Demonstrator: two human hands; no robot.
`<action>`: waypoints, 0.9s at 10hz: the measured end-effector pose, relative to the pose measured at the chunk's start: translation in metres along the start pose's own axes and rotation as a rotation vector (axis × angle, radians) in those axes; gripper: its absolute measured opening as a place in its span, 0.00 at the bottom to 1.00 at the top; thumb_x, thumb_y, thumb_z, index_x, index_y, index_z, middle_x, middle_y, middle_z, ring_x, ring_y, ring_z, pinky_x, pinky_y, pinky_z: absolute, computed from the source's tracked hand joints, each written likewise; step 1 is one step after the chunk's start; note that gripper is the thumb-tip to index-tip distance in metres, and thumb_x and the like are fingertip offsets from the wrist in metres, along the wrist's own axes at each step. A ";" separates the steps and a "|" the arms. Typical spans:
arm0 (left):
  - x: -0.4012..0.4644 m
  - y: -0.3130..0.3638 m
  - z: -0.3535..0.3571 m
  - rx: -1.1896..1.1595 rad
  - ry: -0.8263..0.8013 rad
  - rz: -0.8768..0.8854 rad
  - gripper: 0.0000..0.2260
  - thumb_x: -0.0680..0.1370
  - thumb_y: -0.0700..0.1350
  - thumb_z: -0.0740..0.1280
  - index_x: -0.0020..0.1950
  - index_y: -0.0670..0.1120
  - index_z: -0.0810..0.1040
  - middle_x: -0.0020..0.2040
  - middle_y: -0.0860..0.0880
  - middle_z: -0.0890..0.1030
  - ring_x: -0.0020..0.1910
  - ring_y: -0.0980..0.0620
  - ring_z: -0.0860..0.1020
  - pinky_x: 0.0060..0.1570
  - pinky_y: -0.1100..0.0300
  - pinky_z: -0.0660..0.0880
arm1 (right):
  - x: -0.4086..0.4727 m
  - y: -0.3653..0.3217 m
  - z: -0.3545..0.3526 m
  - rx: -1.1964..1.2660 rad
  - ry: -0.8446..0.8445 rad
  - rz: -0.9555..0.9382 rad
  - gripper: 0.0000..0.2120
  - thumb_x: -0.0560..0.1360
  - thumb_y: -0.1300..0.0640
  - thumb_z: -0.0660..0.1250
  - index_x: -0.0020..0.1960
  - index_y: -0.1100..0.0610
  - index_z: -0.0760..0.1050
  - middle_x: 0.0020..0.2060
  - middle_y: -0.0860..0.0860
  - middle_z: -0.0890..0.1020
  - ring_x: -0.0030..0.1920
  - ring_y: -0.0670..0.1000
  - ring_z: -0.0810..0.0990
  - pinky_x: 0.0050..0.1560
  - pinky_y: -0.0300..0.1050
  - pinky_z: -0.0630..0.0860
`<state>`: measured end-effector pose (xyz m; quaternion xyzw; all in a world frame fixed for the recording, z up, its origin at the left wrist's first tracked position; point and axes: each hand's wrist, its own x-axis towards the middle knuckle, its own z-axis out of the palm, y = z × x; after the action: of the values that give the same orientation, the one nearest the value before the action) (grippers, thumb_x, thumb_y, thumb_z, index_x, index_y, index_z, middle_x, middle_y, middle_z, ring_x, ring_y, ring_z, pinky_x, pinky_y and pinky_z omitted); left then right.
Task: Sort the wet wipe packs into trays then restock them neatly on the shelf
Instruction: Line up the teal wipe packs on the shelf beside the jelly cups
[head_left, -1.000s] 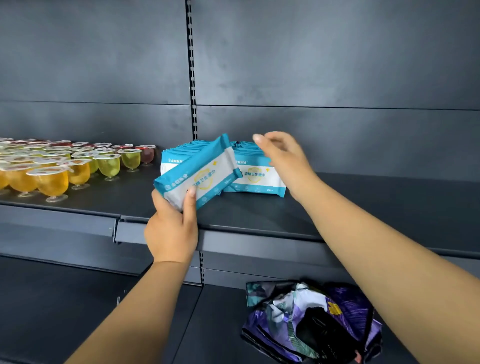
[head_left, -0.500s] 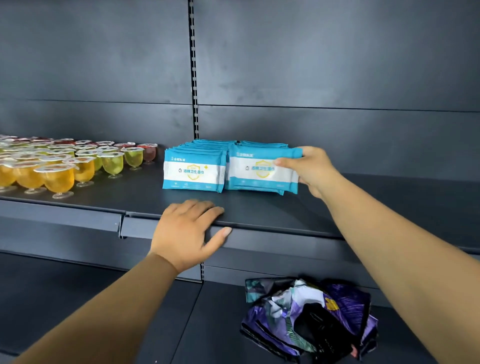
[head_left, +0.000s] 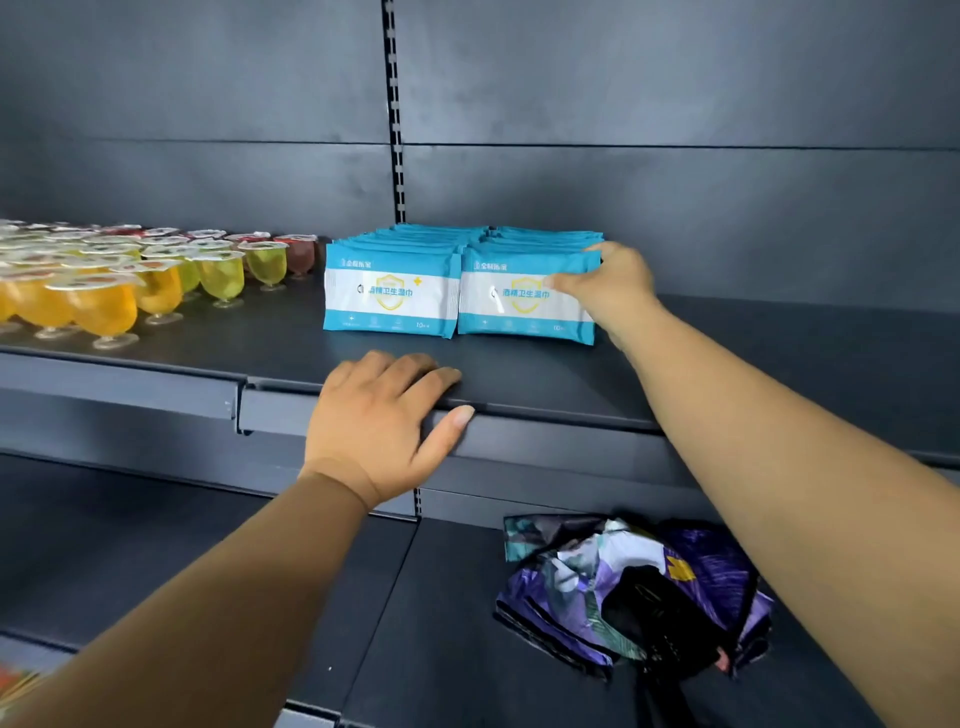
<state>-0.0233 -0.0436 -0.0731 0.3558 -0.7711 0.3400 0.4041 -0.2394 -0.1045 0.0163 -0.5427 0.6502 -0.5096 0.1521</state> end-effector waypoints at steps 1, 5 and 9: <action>-0.001 -0.001 0.002 0.004 0.014 0.004 0.29 0.80 0.58 0.46 0.48 0.45 0.83 0.43 0.46 0.83 0.34 0.44 0.78 0.36 0.57 0.71 | 0.003 0.004 -0.003 -0.091 0.034 -0.017 0.26 0.69 0.52 0.73 0.64 0.57 0.69 0.61 0.51 0.76 0.61 0.52 0.75 0.58 0.42 0.72; -0.001 0.000 0.003 0.004 -0.007 -0.002 0.29 0.80 0.58 0.46 0.48 0.44 0.83 0.43 0.46 0.83 0.34 0.44 0.77 0.35 0.58 0.69 | -0.003 0.010 -0.005 -0.197 0.072 -0.008 0.28 0.71 0.45 0.70 0.63 0.57 0.66 0.61 0.52 0.74 0.60 0.53 0.74 0.49 0.41 0.68; 0.004 0.003 -0.007 -0.082 -0.081 -0.046 0.27 0.79 0.58 0.49 0.49 0.43 0.82 0.42 0.45 0.82 0.37 0.42 0.79 0.39 0.54 0.73 | -0.113 0.010 -0.034 -0.390 0.207 -0.538 0.10 0.73 0.56 0.68 0.50 0.61 0.77 0.50 0.56 0.80 0.52 0.58 0.77 0.50 0.44 0.71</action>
<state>-0.0243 -0.0373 -0.0674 0.3699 -0.7918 0.2840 0.3945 -0.2293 0.0088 -0.0178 -0.6589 0.5811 -0.4497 -0.1610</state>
